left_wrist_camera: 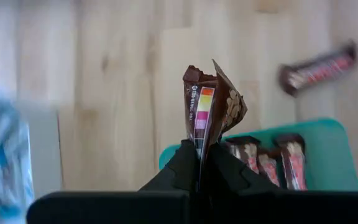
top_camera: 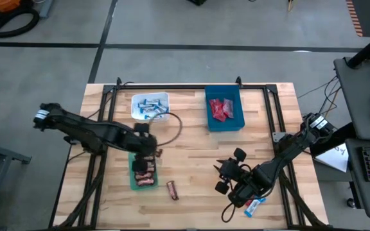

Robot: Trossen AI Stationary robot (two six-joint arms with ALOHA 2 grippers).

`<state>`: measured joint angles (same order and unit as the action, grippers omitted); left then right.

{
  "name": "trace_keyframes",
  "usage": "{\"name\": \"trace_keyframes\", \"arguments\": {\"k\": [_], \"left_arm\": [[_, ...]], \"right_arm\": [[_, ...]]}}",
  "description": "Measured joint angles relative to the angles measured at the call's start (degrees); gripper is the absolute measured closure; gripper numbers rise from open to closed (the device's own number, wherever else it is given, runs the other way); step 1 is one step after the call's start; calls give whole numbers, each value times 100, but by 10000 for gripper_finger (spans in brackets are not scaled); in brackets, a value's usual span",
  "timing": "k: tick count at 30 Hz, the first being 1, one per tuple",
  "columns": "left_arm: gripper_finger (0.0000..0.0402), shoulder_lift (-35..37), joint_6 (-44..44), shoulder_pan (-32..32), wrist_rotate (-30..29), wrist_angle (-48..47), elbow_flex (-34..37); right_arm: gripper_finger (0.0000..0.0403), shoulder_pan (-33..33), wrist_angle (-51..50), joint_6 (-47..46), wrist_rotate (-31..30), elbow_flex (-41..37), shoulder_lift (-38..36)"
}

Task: Sort candy
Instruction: Put the brown chocolate bar into the green bin, then put the white chocolate bar into the white bin

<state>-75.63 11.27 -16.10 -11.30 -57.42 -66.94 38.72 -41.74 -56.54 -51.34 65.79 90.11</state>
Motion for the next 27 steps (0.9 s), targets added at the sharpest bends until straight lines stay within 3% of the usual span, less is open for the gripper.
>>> {"name": "trace_keyframes", "arguments": {"k": [5, 10, 16, 20, 27], "left_arm": [[400, 699, 1759, -106, -608, 705, 1311], [400, 932, 2485, -198, -559, 1583, 2246], [400, 948, 2891, -382, -60, 1392, 2396], [395, 891, 2887, -477, -138, 1345, 2423], [330, 828, 2870, -479, -156, 1325, 2433]], "right_arm": [[300, -34, 326, 18, -121, -250, 0], [300, -127, 350, 10, -121, -393, 0], [300, -227, 350, 52, -118, -350, 0], [300, -237, 348, 86, -119, -338, 0], [300, -238, 364, 89, -119, -338, 0]]}}
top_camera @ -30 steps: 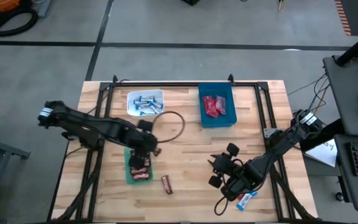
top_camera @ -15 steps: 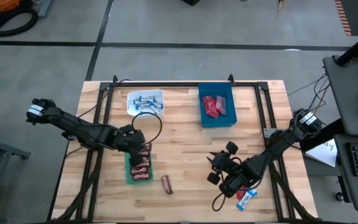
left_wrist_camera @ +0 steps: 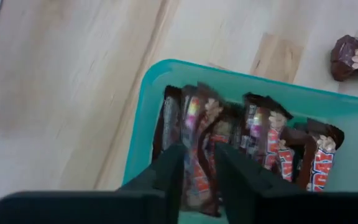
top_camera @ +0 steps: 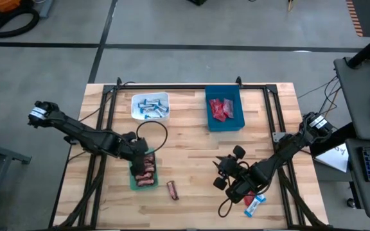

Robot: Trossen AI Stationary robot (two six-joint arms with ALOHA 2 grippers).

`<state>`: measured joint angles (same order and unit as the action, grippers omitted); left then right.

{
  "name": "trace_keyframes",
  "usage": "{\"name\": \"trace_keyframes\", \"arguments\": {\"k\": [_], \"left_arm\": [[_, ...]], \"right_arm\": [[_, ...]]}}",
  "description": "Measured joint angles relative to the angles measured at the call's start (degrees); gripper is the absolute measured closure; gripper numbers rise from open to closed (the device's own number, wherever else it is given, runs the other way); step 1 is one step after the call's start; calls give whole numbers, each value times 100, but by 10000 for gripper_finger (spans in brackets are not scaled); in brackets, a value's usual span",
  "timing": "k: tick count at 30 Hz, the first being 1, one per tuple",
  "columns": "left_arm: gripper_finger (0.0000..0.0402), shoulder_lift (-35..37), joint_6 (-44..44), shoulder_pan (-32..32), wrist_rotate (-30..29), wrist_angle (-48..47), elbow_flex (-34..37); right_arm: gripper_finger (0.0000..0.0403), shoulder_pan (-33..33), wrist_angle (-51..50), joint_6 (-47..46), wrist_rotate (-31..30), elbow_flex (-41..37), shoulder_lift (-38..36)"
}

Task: Sort candy
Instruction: Put the white chocolate bar into the white bin

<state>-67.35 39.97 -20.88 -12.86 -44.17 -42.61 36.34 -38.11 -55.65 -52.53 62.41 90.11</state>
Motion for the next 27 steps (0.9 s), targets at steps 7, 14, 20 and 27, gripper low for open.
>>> {"name": "trace_keyframes", "arguments": {"k": [7, 14, 20, 27], "left_arm": [[255, 1, -281, 0, 35, -540, -171], [232, 6, -1223, -4, -277, -570, -729], [231, 96, -2873, 28, -463, 518, -829], [233, 177, -3910, 114, -474, 1804, -587]], "right_arm": [[300, 0, 88, -127, 22, 0, 0], [300, -78, 305, -132, 24, 7, 0], [300, -302, 471, -129, 47, 7, 0], [300, -652, 592, -134, 613, 7, -1]]}}
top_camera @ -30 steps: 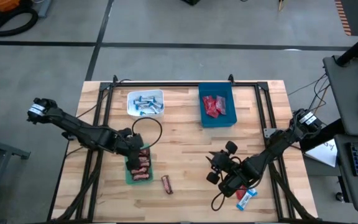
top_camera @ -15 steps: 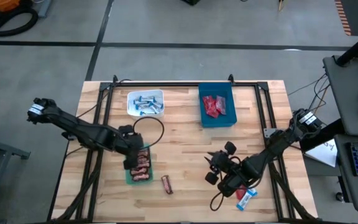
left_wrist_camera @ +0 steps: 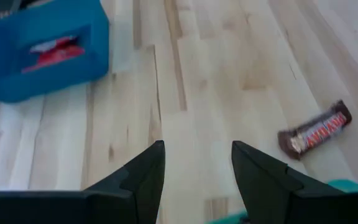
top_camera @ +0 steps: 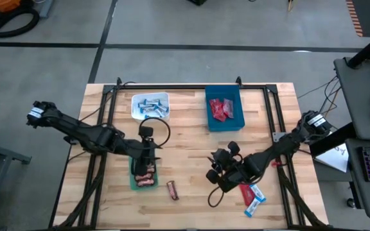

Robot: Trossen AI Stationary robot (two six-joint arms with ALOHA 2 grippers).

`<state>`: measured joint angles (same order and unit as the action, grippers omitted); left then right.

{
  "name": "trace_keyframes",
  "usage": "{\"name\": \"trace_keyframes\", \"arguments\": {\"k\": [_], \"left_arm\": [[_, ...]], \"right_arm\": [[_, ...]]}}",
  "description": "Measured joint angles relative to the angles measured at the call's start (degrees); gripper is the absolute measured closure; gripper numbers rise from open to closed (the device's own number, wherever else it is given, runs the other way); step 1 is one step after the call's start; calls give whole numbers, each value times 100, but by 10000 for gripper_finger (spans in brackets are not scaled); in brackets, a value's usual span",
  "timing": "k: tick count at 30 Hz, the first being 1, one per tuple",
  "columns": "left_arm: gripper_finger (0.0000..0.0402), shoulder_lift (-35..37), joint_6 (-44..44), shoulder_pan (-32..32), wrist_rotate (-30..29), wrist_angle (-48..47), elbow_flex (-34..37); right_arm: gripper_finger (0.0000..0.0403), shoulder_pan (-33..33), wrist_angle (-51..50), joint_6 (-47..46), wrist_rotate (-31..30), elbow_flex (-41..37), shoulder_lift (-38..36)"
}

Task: Sort candy
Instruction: Put the white chocolate bar into the white bin

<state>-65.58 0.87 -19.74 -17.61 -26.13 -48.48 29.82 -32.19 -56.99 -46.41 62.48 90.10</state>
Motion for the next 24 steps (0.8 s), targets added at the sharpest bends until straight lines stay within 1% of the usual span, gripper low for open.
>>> {"name": "trace_keyframes", "arguments": {"k": [7, 12, 14, 18, 24], "left_arm": [[233, 11, -273, 158, 0, 867, 499], [233, 44, -321, 212, 5, 1399, 808], [233, 76, -354, 222, 11, 1577, 915], [233, 152, -386, 233, 11, 1792, 1040], [233, 219, -424, 335, 7, 1919, 1102]], "right_arm": [[300, -211, 18, 4, 306, 0, -1], [300, -211, 107, 12, 375, 0, -1], [300, -230, 144, 13, 592, 0, -1], [300, -348, 138, -210, 1442, 0, -1], [300, -437, 138, -685, 3404, 0, -1]]}}
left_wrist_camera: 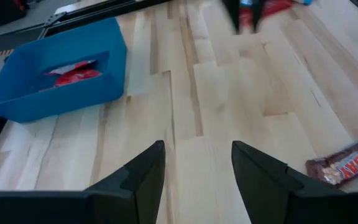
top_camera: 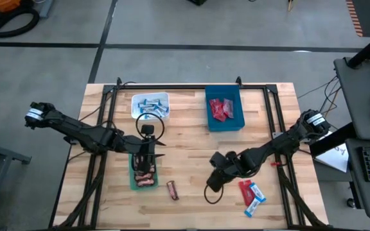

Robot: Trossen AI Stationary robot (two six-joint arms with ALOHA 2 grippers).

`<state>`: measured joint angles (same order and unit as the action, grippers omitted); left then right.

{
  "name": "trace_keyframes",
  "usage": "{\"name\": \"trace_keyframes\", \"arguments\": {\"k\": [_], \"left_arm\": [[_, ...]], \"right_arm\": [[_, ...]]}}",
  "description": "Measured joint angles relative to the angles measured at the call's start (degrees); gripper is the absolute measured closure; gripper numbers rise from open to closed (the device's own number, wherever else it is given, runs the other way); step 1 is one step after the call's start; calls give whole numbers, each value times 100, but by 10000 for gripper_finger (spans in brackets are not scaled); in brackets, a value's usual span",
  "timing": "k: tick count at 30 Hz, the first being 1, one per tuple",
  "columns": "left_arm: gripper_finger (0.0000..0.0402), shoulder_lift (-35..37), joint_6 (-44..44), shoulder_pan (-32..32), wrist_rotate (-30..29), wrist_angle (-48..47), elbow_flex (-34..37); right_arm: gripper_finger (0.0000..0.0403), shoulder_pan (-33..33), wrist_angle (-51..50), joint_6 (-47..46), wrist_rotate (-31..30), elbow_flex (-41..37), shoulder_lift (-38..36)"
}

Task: Sort candy
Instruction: Put the white chocolate bar into the white bin

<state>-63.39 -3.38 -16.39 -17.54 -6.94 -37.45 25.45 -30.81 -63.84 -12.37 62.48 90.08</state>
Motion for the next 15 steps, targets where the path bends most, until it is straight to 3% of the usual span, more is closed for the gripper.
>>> {"name": "trace_keyframes", "arguments": {"k": [6, 15], "left_arm": [[233, -21, -77, 166, -7, 78, -24], [233, -23, -321, 336, -9, 167, -26]], "right_arm": [[301, 35, -33, -959, 1436, 0, 0], [326, 341, -1034, -2531, 2689, 0, 0]]}}
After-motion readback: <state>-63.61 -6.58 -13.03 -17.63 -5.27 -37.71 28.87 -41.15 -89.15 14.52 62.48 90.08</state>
